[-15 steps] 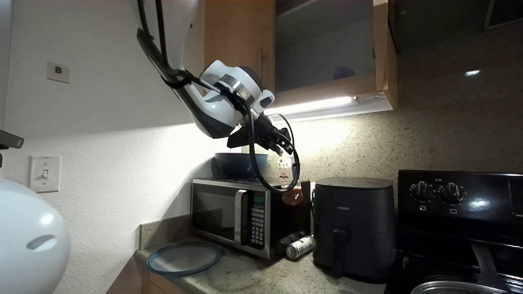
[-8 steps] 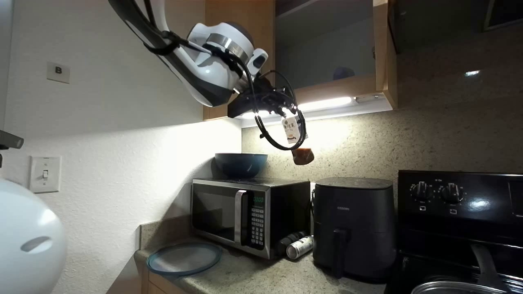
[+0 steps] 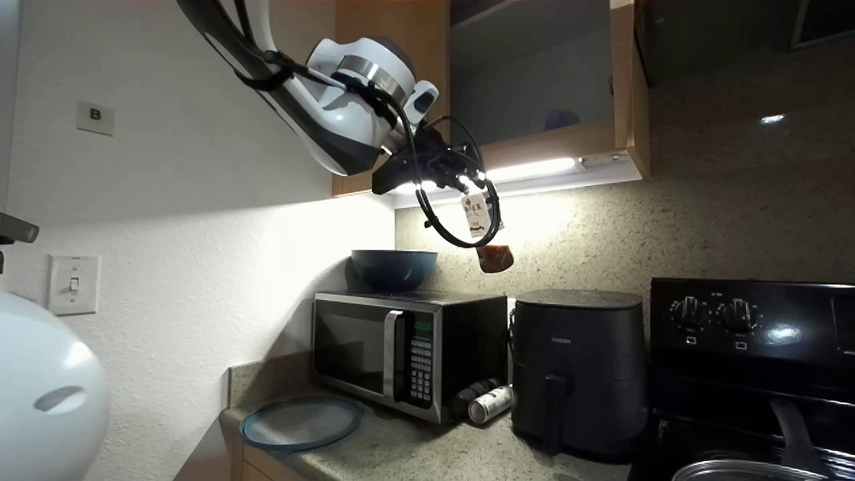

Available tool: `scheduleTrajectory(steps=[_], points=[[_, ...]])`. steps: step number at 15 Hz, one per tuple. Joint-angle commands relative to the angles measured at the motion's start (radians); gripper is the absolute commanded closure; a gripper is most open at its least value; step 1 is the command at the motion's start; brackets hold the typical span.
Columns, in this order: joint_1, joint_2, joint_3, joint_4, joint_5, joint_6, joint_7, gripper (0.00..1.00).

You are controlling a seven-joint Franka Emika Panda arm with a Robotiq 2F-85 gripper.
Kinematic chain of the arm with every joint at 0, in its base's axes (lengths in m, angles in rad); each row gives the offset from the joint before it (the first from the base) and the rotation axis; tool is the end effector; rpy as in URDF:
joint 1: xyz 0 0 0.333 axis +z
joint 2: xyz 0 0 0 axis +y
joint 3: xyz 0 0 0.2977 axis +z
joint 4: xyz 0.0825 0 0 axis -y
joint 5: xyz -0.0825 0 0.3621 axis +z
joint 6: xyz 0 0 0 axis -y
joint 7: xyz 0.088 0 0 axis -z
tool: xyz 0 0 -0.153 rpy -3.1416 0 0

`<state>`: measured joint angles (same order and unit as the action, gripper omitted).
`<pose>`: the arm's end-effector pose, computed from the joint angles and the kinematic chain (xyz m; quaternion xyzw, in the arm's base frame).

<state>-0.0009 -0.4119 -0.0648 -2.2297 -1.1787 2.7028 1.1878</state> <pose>0.4993 -0.0233 0.5926 0.8182 -0.1589 0.5284 0.1616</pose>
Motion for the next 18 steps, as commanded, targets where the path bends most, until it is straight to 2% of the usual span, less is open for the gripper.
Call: scheduleTrajectory(steps=[1, 5, 9, 11, 14, 18], points=[[-0.056, -0.025, 0.054, 0.062, -0.173, -0.008, 0.126, 0.85], [-0.048, -0.064, 0.073, 0.185, -0.276, -0.008, 0.127, 0.85], [-0.060, -0.072, 0.102, 0.333, -0.418, 0.008, 0.188, 0.85], [-0.067, -0.057, 0.112, 0.409, -0.544, 0.025, 0.279, 0.85], [-0.068, -0.003, 0.110, 0.521, -0.786, 0.043, 0.495, 0.85], [-0.021, 0.100, 0.066, 0.621, -1.013, 0.019, 0.732, 0.85]])
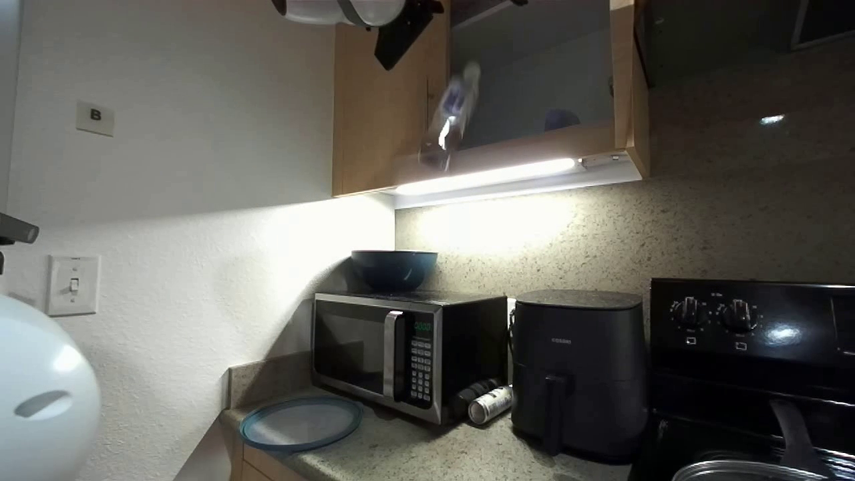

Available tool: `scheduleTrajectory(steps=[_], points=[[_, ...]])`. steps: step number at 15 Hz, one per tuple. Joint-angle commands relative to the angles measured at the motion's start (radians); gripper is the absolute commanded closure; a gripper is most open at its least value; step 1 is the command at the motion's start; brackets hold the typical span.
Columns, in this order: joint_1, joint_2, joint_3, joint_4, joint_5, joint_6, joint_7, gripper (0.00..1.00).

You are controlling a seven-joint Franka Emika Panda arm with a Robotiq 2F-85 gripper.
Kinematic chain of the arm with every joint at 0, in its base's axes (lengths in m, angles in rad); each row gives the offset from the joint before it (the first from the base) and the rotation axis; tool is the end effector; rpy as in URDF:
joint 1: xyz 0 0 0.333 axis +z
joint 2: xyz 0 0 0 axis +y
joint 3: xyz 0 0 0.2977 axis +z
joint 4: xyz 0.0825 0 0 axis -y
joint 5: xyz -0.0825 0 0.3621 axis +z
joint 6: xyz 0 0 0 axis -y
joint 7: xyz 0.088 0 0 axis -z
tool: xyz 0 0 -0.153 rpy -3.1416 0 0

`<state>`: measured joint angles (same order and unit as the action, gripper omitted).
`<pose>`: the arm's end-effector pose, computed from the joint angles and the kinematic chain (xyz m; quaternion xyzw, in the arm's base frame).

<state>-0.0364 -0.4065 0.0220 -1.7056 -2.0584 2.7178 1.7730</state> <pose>0.4564 0.0124 0.8548 0.5271 -0.0743 0.8120 0.2393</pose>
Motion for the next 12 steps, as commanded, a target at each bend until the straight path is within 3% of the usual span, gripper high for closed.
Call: scheduleTrajectory(steps=[1, 5, 6, 7, 10, 12], points=[[0.017, 0.125, -0.029, 0.121, -0.167, 0.005, 0.189, 0.85], [0.005, 0.215, -0.050, 0.164, -0.165, 0.012, 0.255, 0.85], [0.000, 0.223, -0.051, 0.153, -0.140, 0.004, 0.233, 0.35], [0.003, 0.197, -0.044, 0.135, -0.149, 0.000, 0.217, 0.58], [0.002, 0.224, -0.052, 0.140, -0.146, -0.001, 0.217, 0.40], [0.002, 0.224, -0.052, 0.145, -0.146, -0.001, 0.217, 0.35]])
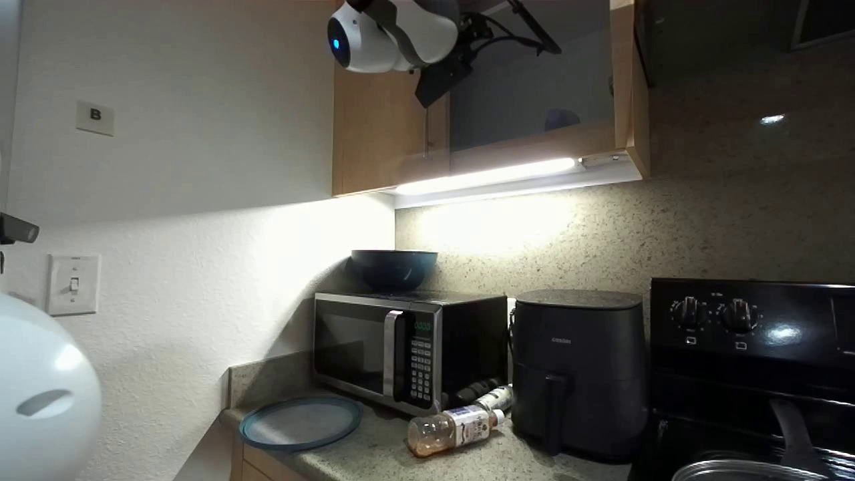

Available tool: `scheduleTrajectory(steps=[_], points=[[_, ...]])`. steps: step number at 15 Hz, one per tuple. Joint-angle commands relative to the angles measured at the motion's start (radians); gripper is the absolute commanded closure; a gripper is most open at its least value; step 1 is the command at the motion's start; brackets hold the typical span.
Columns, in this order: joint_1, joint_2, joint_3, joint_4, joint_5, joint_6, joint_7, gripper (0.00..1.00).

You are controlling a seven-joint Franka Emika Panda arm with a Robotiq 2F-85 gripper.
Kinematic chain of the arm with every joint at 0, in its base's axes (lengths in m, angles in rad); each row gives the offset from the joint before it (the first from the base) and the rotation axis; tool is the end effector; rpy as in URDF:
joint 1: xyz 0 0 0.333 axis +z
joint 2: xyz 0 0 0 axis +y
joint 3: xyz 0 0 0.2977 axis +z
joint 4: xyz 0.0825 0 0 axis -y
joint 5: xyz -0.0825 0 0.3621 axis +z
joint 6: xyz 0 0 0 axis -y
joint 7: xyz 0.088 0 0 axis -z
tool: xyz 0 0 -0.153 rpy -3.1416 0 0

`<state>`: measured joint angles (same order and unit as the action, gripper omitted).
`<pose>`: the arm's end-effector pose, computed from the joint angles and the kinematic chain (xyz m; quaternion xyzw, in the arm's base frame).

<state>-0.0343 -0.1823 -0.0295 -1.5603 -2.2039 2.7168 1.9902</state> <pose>0.5408 -0.0230 0.8148 0.5341 -0.0936 0.8108 0.2207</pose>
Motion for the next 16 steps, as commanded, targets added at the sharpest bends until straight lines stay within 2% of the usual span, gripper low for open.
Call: scheduleTrajectory(steps=[1, 4, 7, 9, 12, 13, 14, 16], points=[[0.000, 0.000, 0.000, 0.002, 0.000, 0.000, 0.000, 0.10], [0.001, -0.030, 0.010, -0.104, 0.049, 0.004, -0.045, 0.00], [0.000, -0.061, 0.024, -0.236, 0.150, -0.014, -0.099, 0.00], [-0.004, -0.079, 0.034, -0.317, 0.235, -0.030, -0.183, 0.00], [-0.003, -0.103, 0.039, -0.417, 0.389, -0.013, -0.381, 0.00], [-0.002, -0.106, 0.042, -0.427, 0.426, -0.030, -0.430, 0.00], [0.001, -0.057, 0.033, -0.362, 0.355, -0.007, -0.322, 0.00], [0.001, -0.071, 0.036, -0.393, 0.395, -0.012, -0.378, 0.00]])
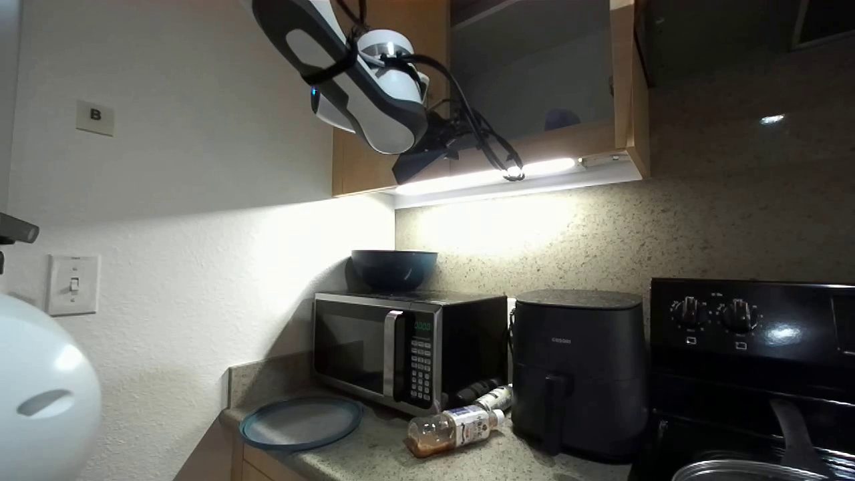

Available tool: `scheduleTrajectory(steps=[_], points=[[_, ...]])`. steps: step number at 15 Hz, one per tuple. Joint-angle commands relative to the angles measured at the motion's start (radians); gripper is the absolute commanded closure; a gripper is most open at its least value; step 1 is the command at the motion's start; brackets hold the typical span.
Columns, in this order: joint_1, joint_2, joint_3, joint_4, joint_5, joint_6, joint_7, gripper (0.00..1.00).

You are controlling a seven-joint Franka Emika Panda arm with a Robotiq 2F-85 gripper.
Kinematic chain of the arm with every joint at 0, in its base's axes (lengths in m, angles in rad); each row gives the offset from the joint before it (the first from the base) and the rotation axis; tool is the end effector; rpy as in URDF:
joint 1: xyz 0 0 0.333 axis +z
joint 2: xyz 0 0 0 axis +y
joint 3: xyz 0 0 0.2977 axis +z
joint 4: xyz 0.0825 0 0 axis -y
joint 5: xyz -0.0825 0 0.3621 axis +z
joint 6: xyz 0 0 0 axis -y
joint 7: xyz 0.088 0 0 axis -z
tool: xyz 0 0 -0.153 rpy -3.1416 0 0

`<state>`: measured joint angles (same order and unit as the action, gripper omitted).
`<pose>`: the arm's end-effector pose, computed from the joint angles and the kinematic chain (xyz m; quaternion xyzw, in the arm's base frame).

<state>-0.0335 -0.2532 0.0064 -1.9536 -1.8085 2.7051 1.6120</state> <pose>0.5492 0.0002 0.6506 0.7090 -0.0787 0.6606 0.2339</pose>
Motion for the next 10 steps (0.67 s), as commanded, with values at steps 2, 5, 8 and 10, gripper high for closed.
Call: scheduleTrajectory(steps=[2, 5, 8, 10], points=[[0.000, -0.007, 0.000, -0.004, 0.001, 0.000, -0.004, 0.00], [0.007, -0.009, 0.001, -0.042, 0.022, 0.027, 0.000, 0.00], [0.028, -0.001, 0.003, -0.119, 0.044, 0.101, 0.056, 0.00], [0.042, 0.012, 0.001, -0.174, 0.078, 0.151, 0.087, 0.00]])
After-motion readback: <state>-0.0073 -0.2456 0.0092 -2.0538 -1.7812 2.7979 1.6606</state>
